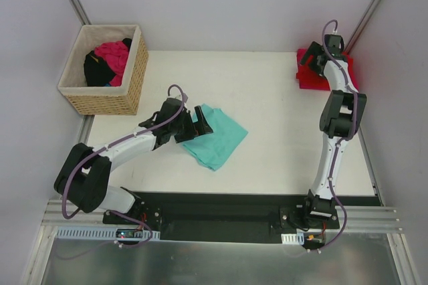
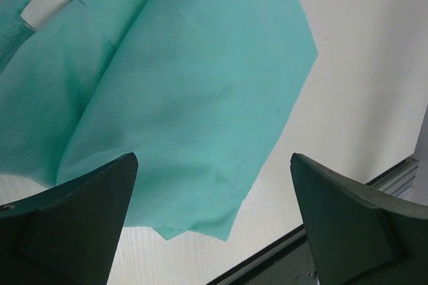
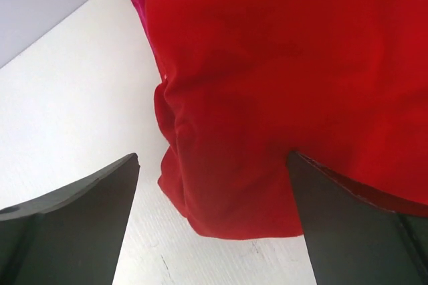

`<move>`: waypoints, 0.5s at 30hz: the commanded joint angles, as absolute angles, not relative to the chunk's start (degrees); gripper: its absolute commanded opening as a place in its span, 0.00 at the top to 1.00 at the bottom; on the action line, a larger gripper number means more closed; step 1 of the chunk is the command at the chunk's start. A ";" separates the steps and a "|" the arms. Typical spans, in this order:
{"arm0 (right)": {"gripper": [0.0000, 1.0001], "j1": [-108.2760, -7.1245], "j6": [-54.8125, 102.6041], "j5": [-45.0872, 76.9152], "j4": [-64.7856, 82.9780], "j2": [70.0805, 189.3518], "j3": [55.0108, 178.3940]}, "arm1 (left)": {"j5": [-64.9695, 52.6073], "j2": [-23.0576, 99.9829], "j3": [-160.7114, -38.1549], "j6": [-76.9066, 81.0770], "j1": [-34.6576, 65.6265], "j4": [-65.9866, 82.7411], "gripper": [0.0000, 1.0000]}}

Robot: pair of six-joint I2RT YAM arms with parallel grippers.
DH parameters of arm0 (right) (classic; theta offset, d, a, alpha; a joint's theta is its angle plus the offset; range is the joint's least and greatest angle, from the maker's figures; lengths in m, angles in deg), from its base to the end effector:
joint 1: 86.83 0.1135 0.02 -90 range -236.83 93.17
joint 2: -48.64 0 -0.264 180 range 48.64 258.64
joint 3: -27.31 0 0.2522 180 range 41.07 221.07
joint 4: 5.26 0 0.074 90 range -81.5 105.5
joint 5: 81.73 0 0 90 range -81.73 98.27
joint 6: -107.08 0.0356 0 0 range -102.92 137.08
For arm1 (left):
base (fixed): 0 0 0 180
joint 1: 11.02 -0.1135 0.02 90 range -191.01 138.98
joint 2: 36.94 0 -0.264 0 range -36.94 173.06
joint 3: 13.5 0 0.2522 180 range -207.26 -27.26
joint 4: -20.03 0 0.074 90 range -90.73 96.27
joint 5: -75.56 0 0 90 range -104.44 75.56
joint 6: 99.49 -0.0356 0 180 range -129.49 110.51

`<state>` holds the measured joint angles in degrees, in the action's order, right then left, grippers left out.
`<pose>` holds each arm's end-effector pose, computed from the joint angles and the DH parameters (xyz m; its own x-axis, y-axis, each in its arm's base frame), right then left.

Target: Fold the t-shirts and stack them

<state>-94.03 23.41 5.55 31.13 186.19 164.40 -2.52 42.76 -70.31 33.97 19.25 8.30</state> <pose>0.5501 -0.0712 0.2240 -0.5734 0.1834 -0.7985 0.2275 0.9719 0.0599 0.2508 -0.1549 0.2133 -0.7964 -0.3145 -0.5166 0.1270 0.7482 -0.6512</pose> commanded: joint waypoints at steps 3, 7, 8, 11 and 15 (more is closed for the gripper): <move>0.03 -94.47 24.29 7.31 30.20 187.49 168.50 | -0.30 44.44 -72.44 33.13 18.25 8.38 0.01; 0.03 -94.21 25.52 7.74 33.46 190.66 169.83 | -0.20 44.53 -72.00 33.31 18.08 8.47 0.01; 0.03 -94.04 25.87 7.75 34.59 191.54 169.92 | -0.20 44.53 -72.00 33.22 17.99 8.47 0.01; 0.03 -93.95 27.54 7.39 38.90 193.39 171.67 | -0.38 44.44 -71.74 33.40 17.90 8.47 0.01; 0.03 -94.03 29.38 7.13 42.16 193.48 170.71 | -0.29 44.09 -71.30 33.48 17.73 8.47 0.01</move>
<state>-94.44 25.90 6.43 33.84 192.22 169.95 -1.21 44.42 -70.31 33.95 18.39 8.34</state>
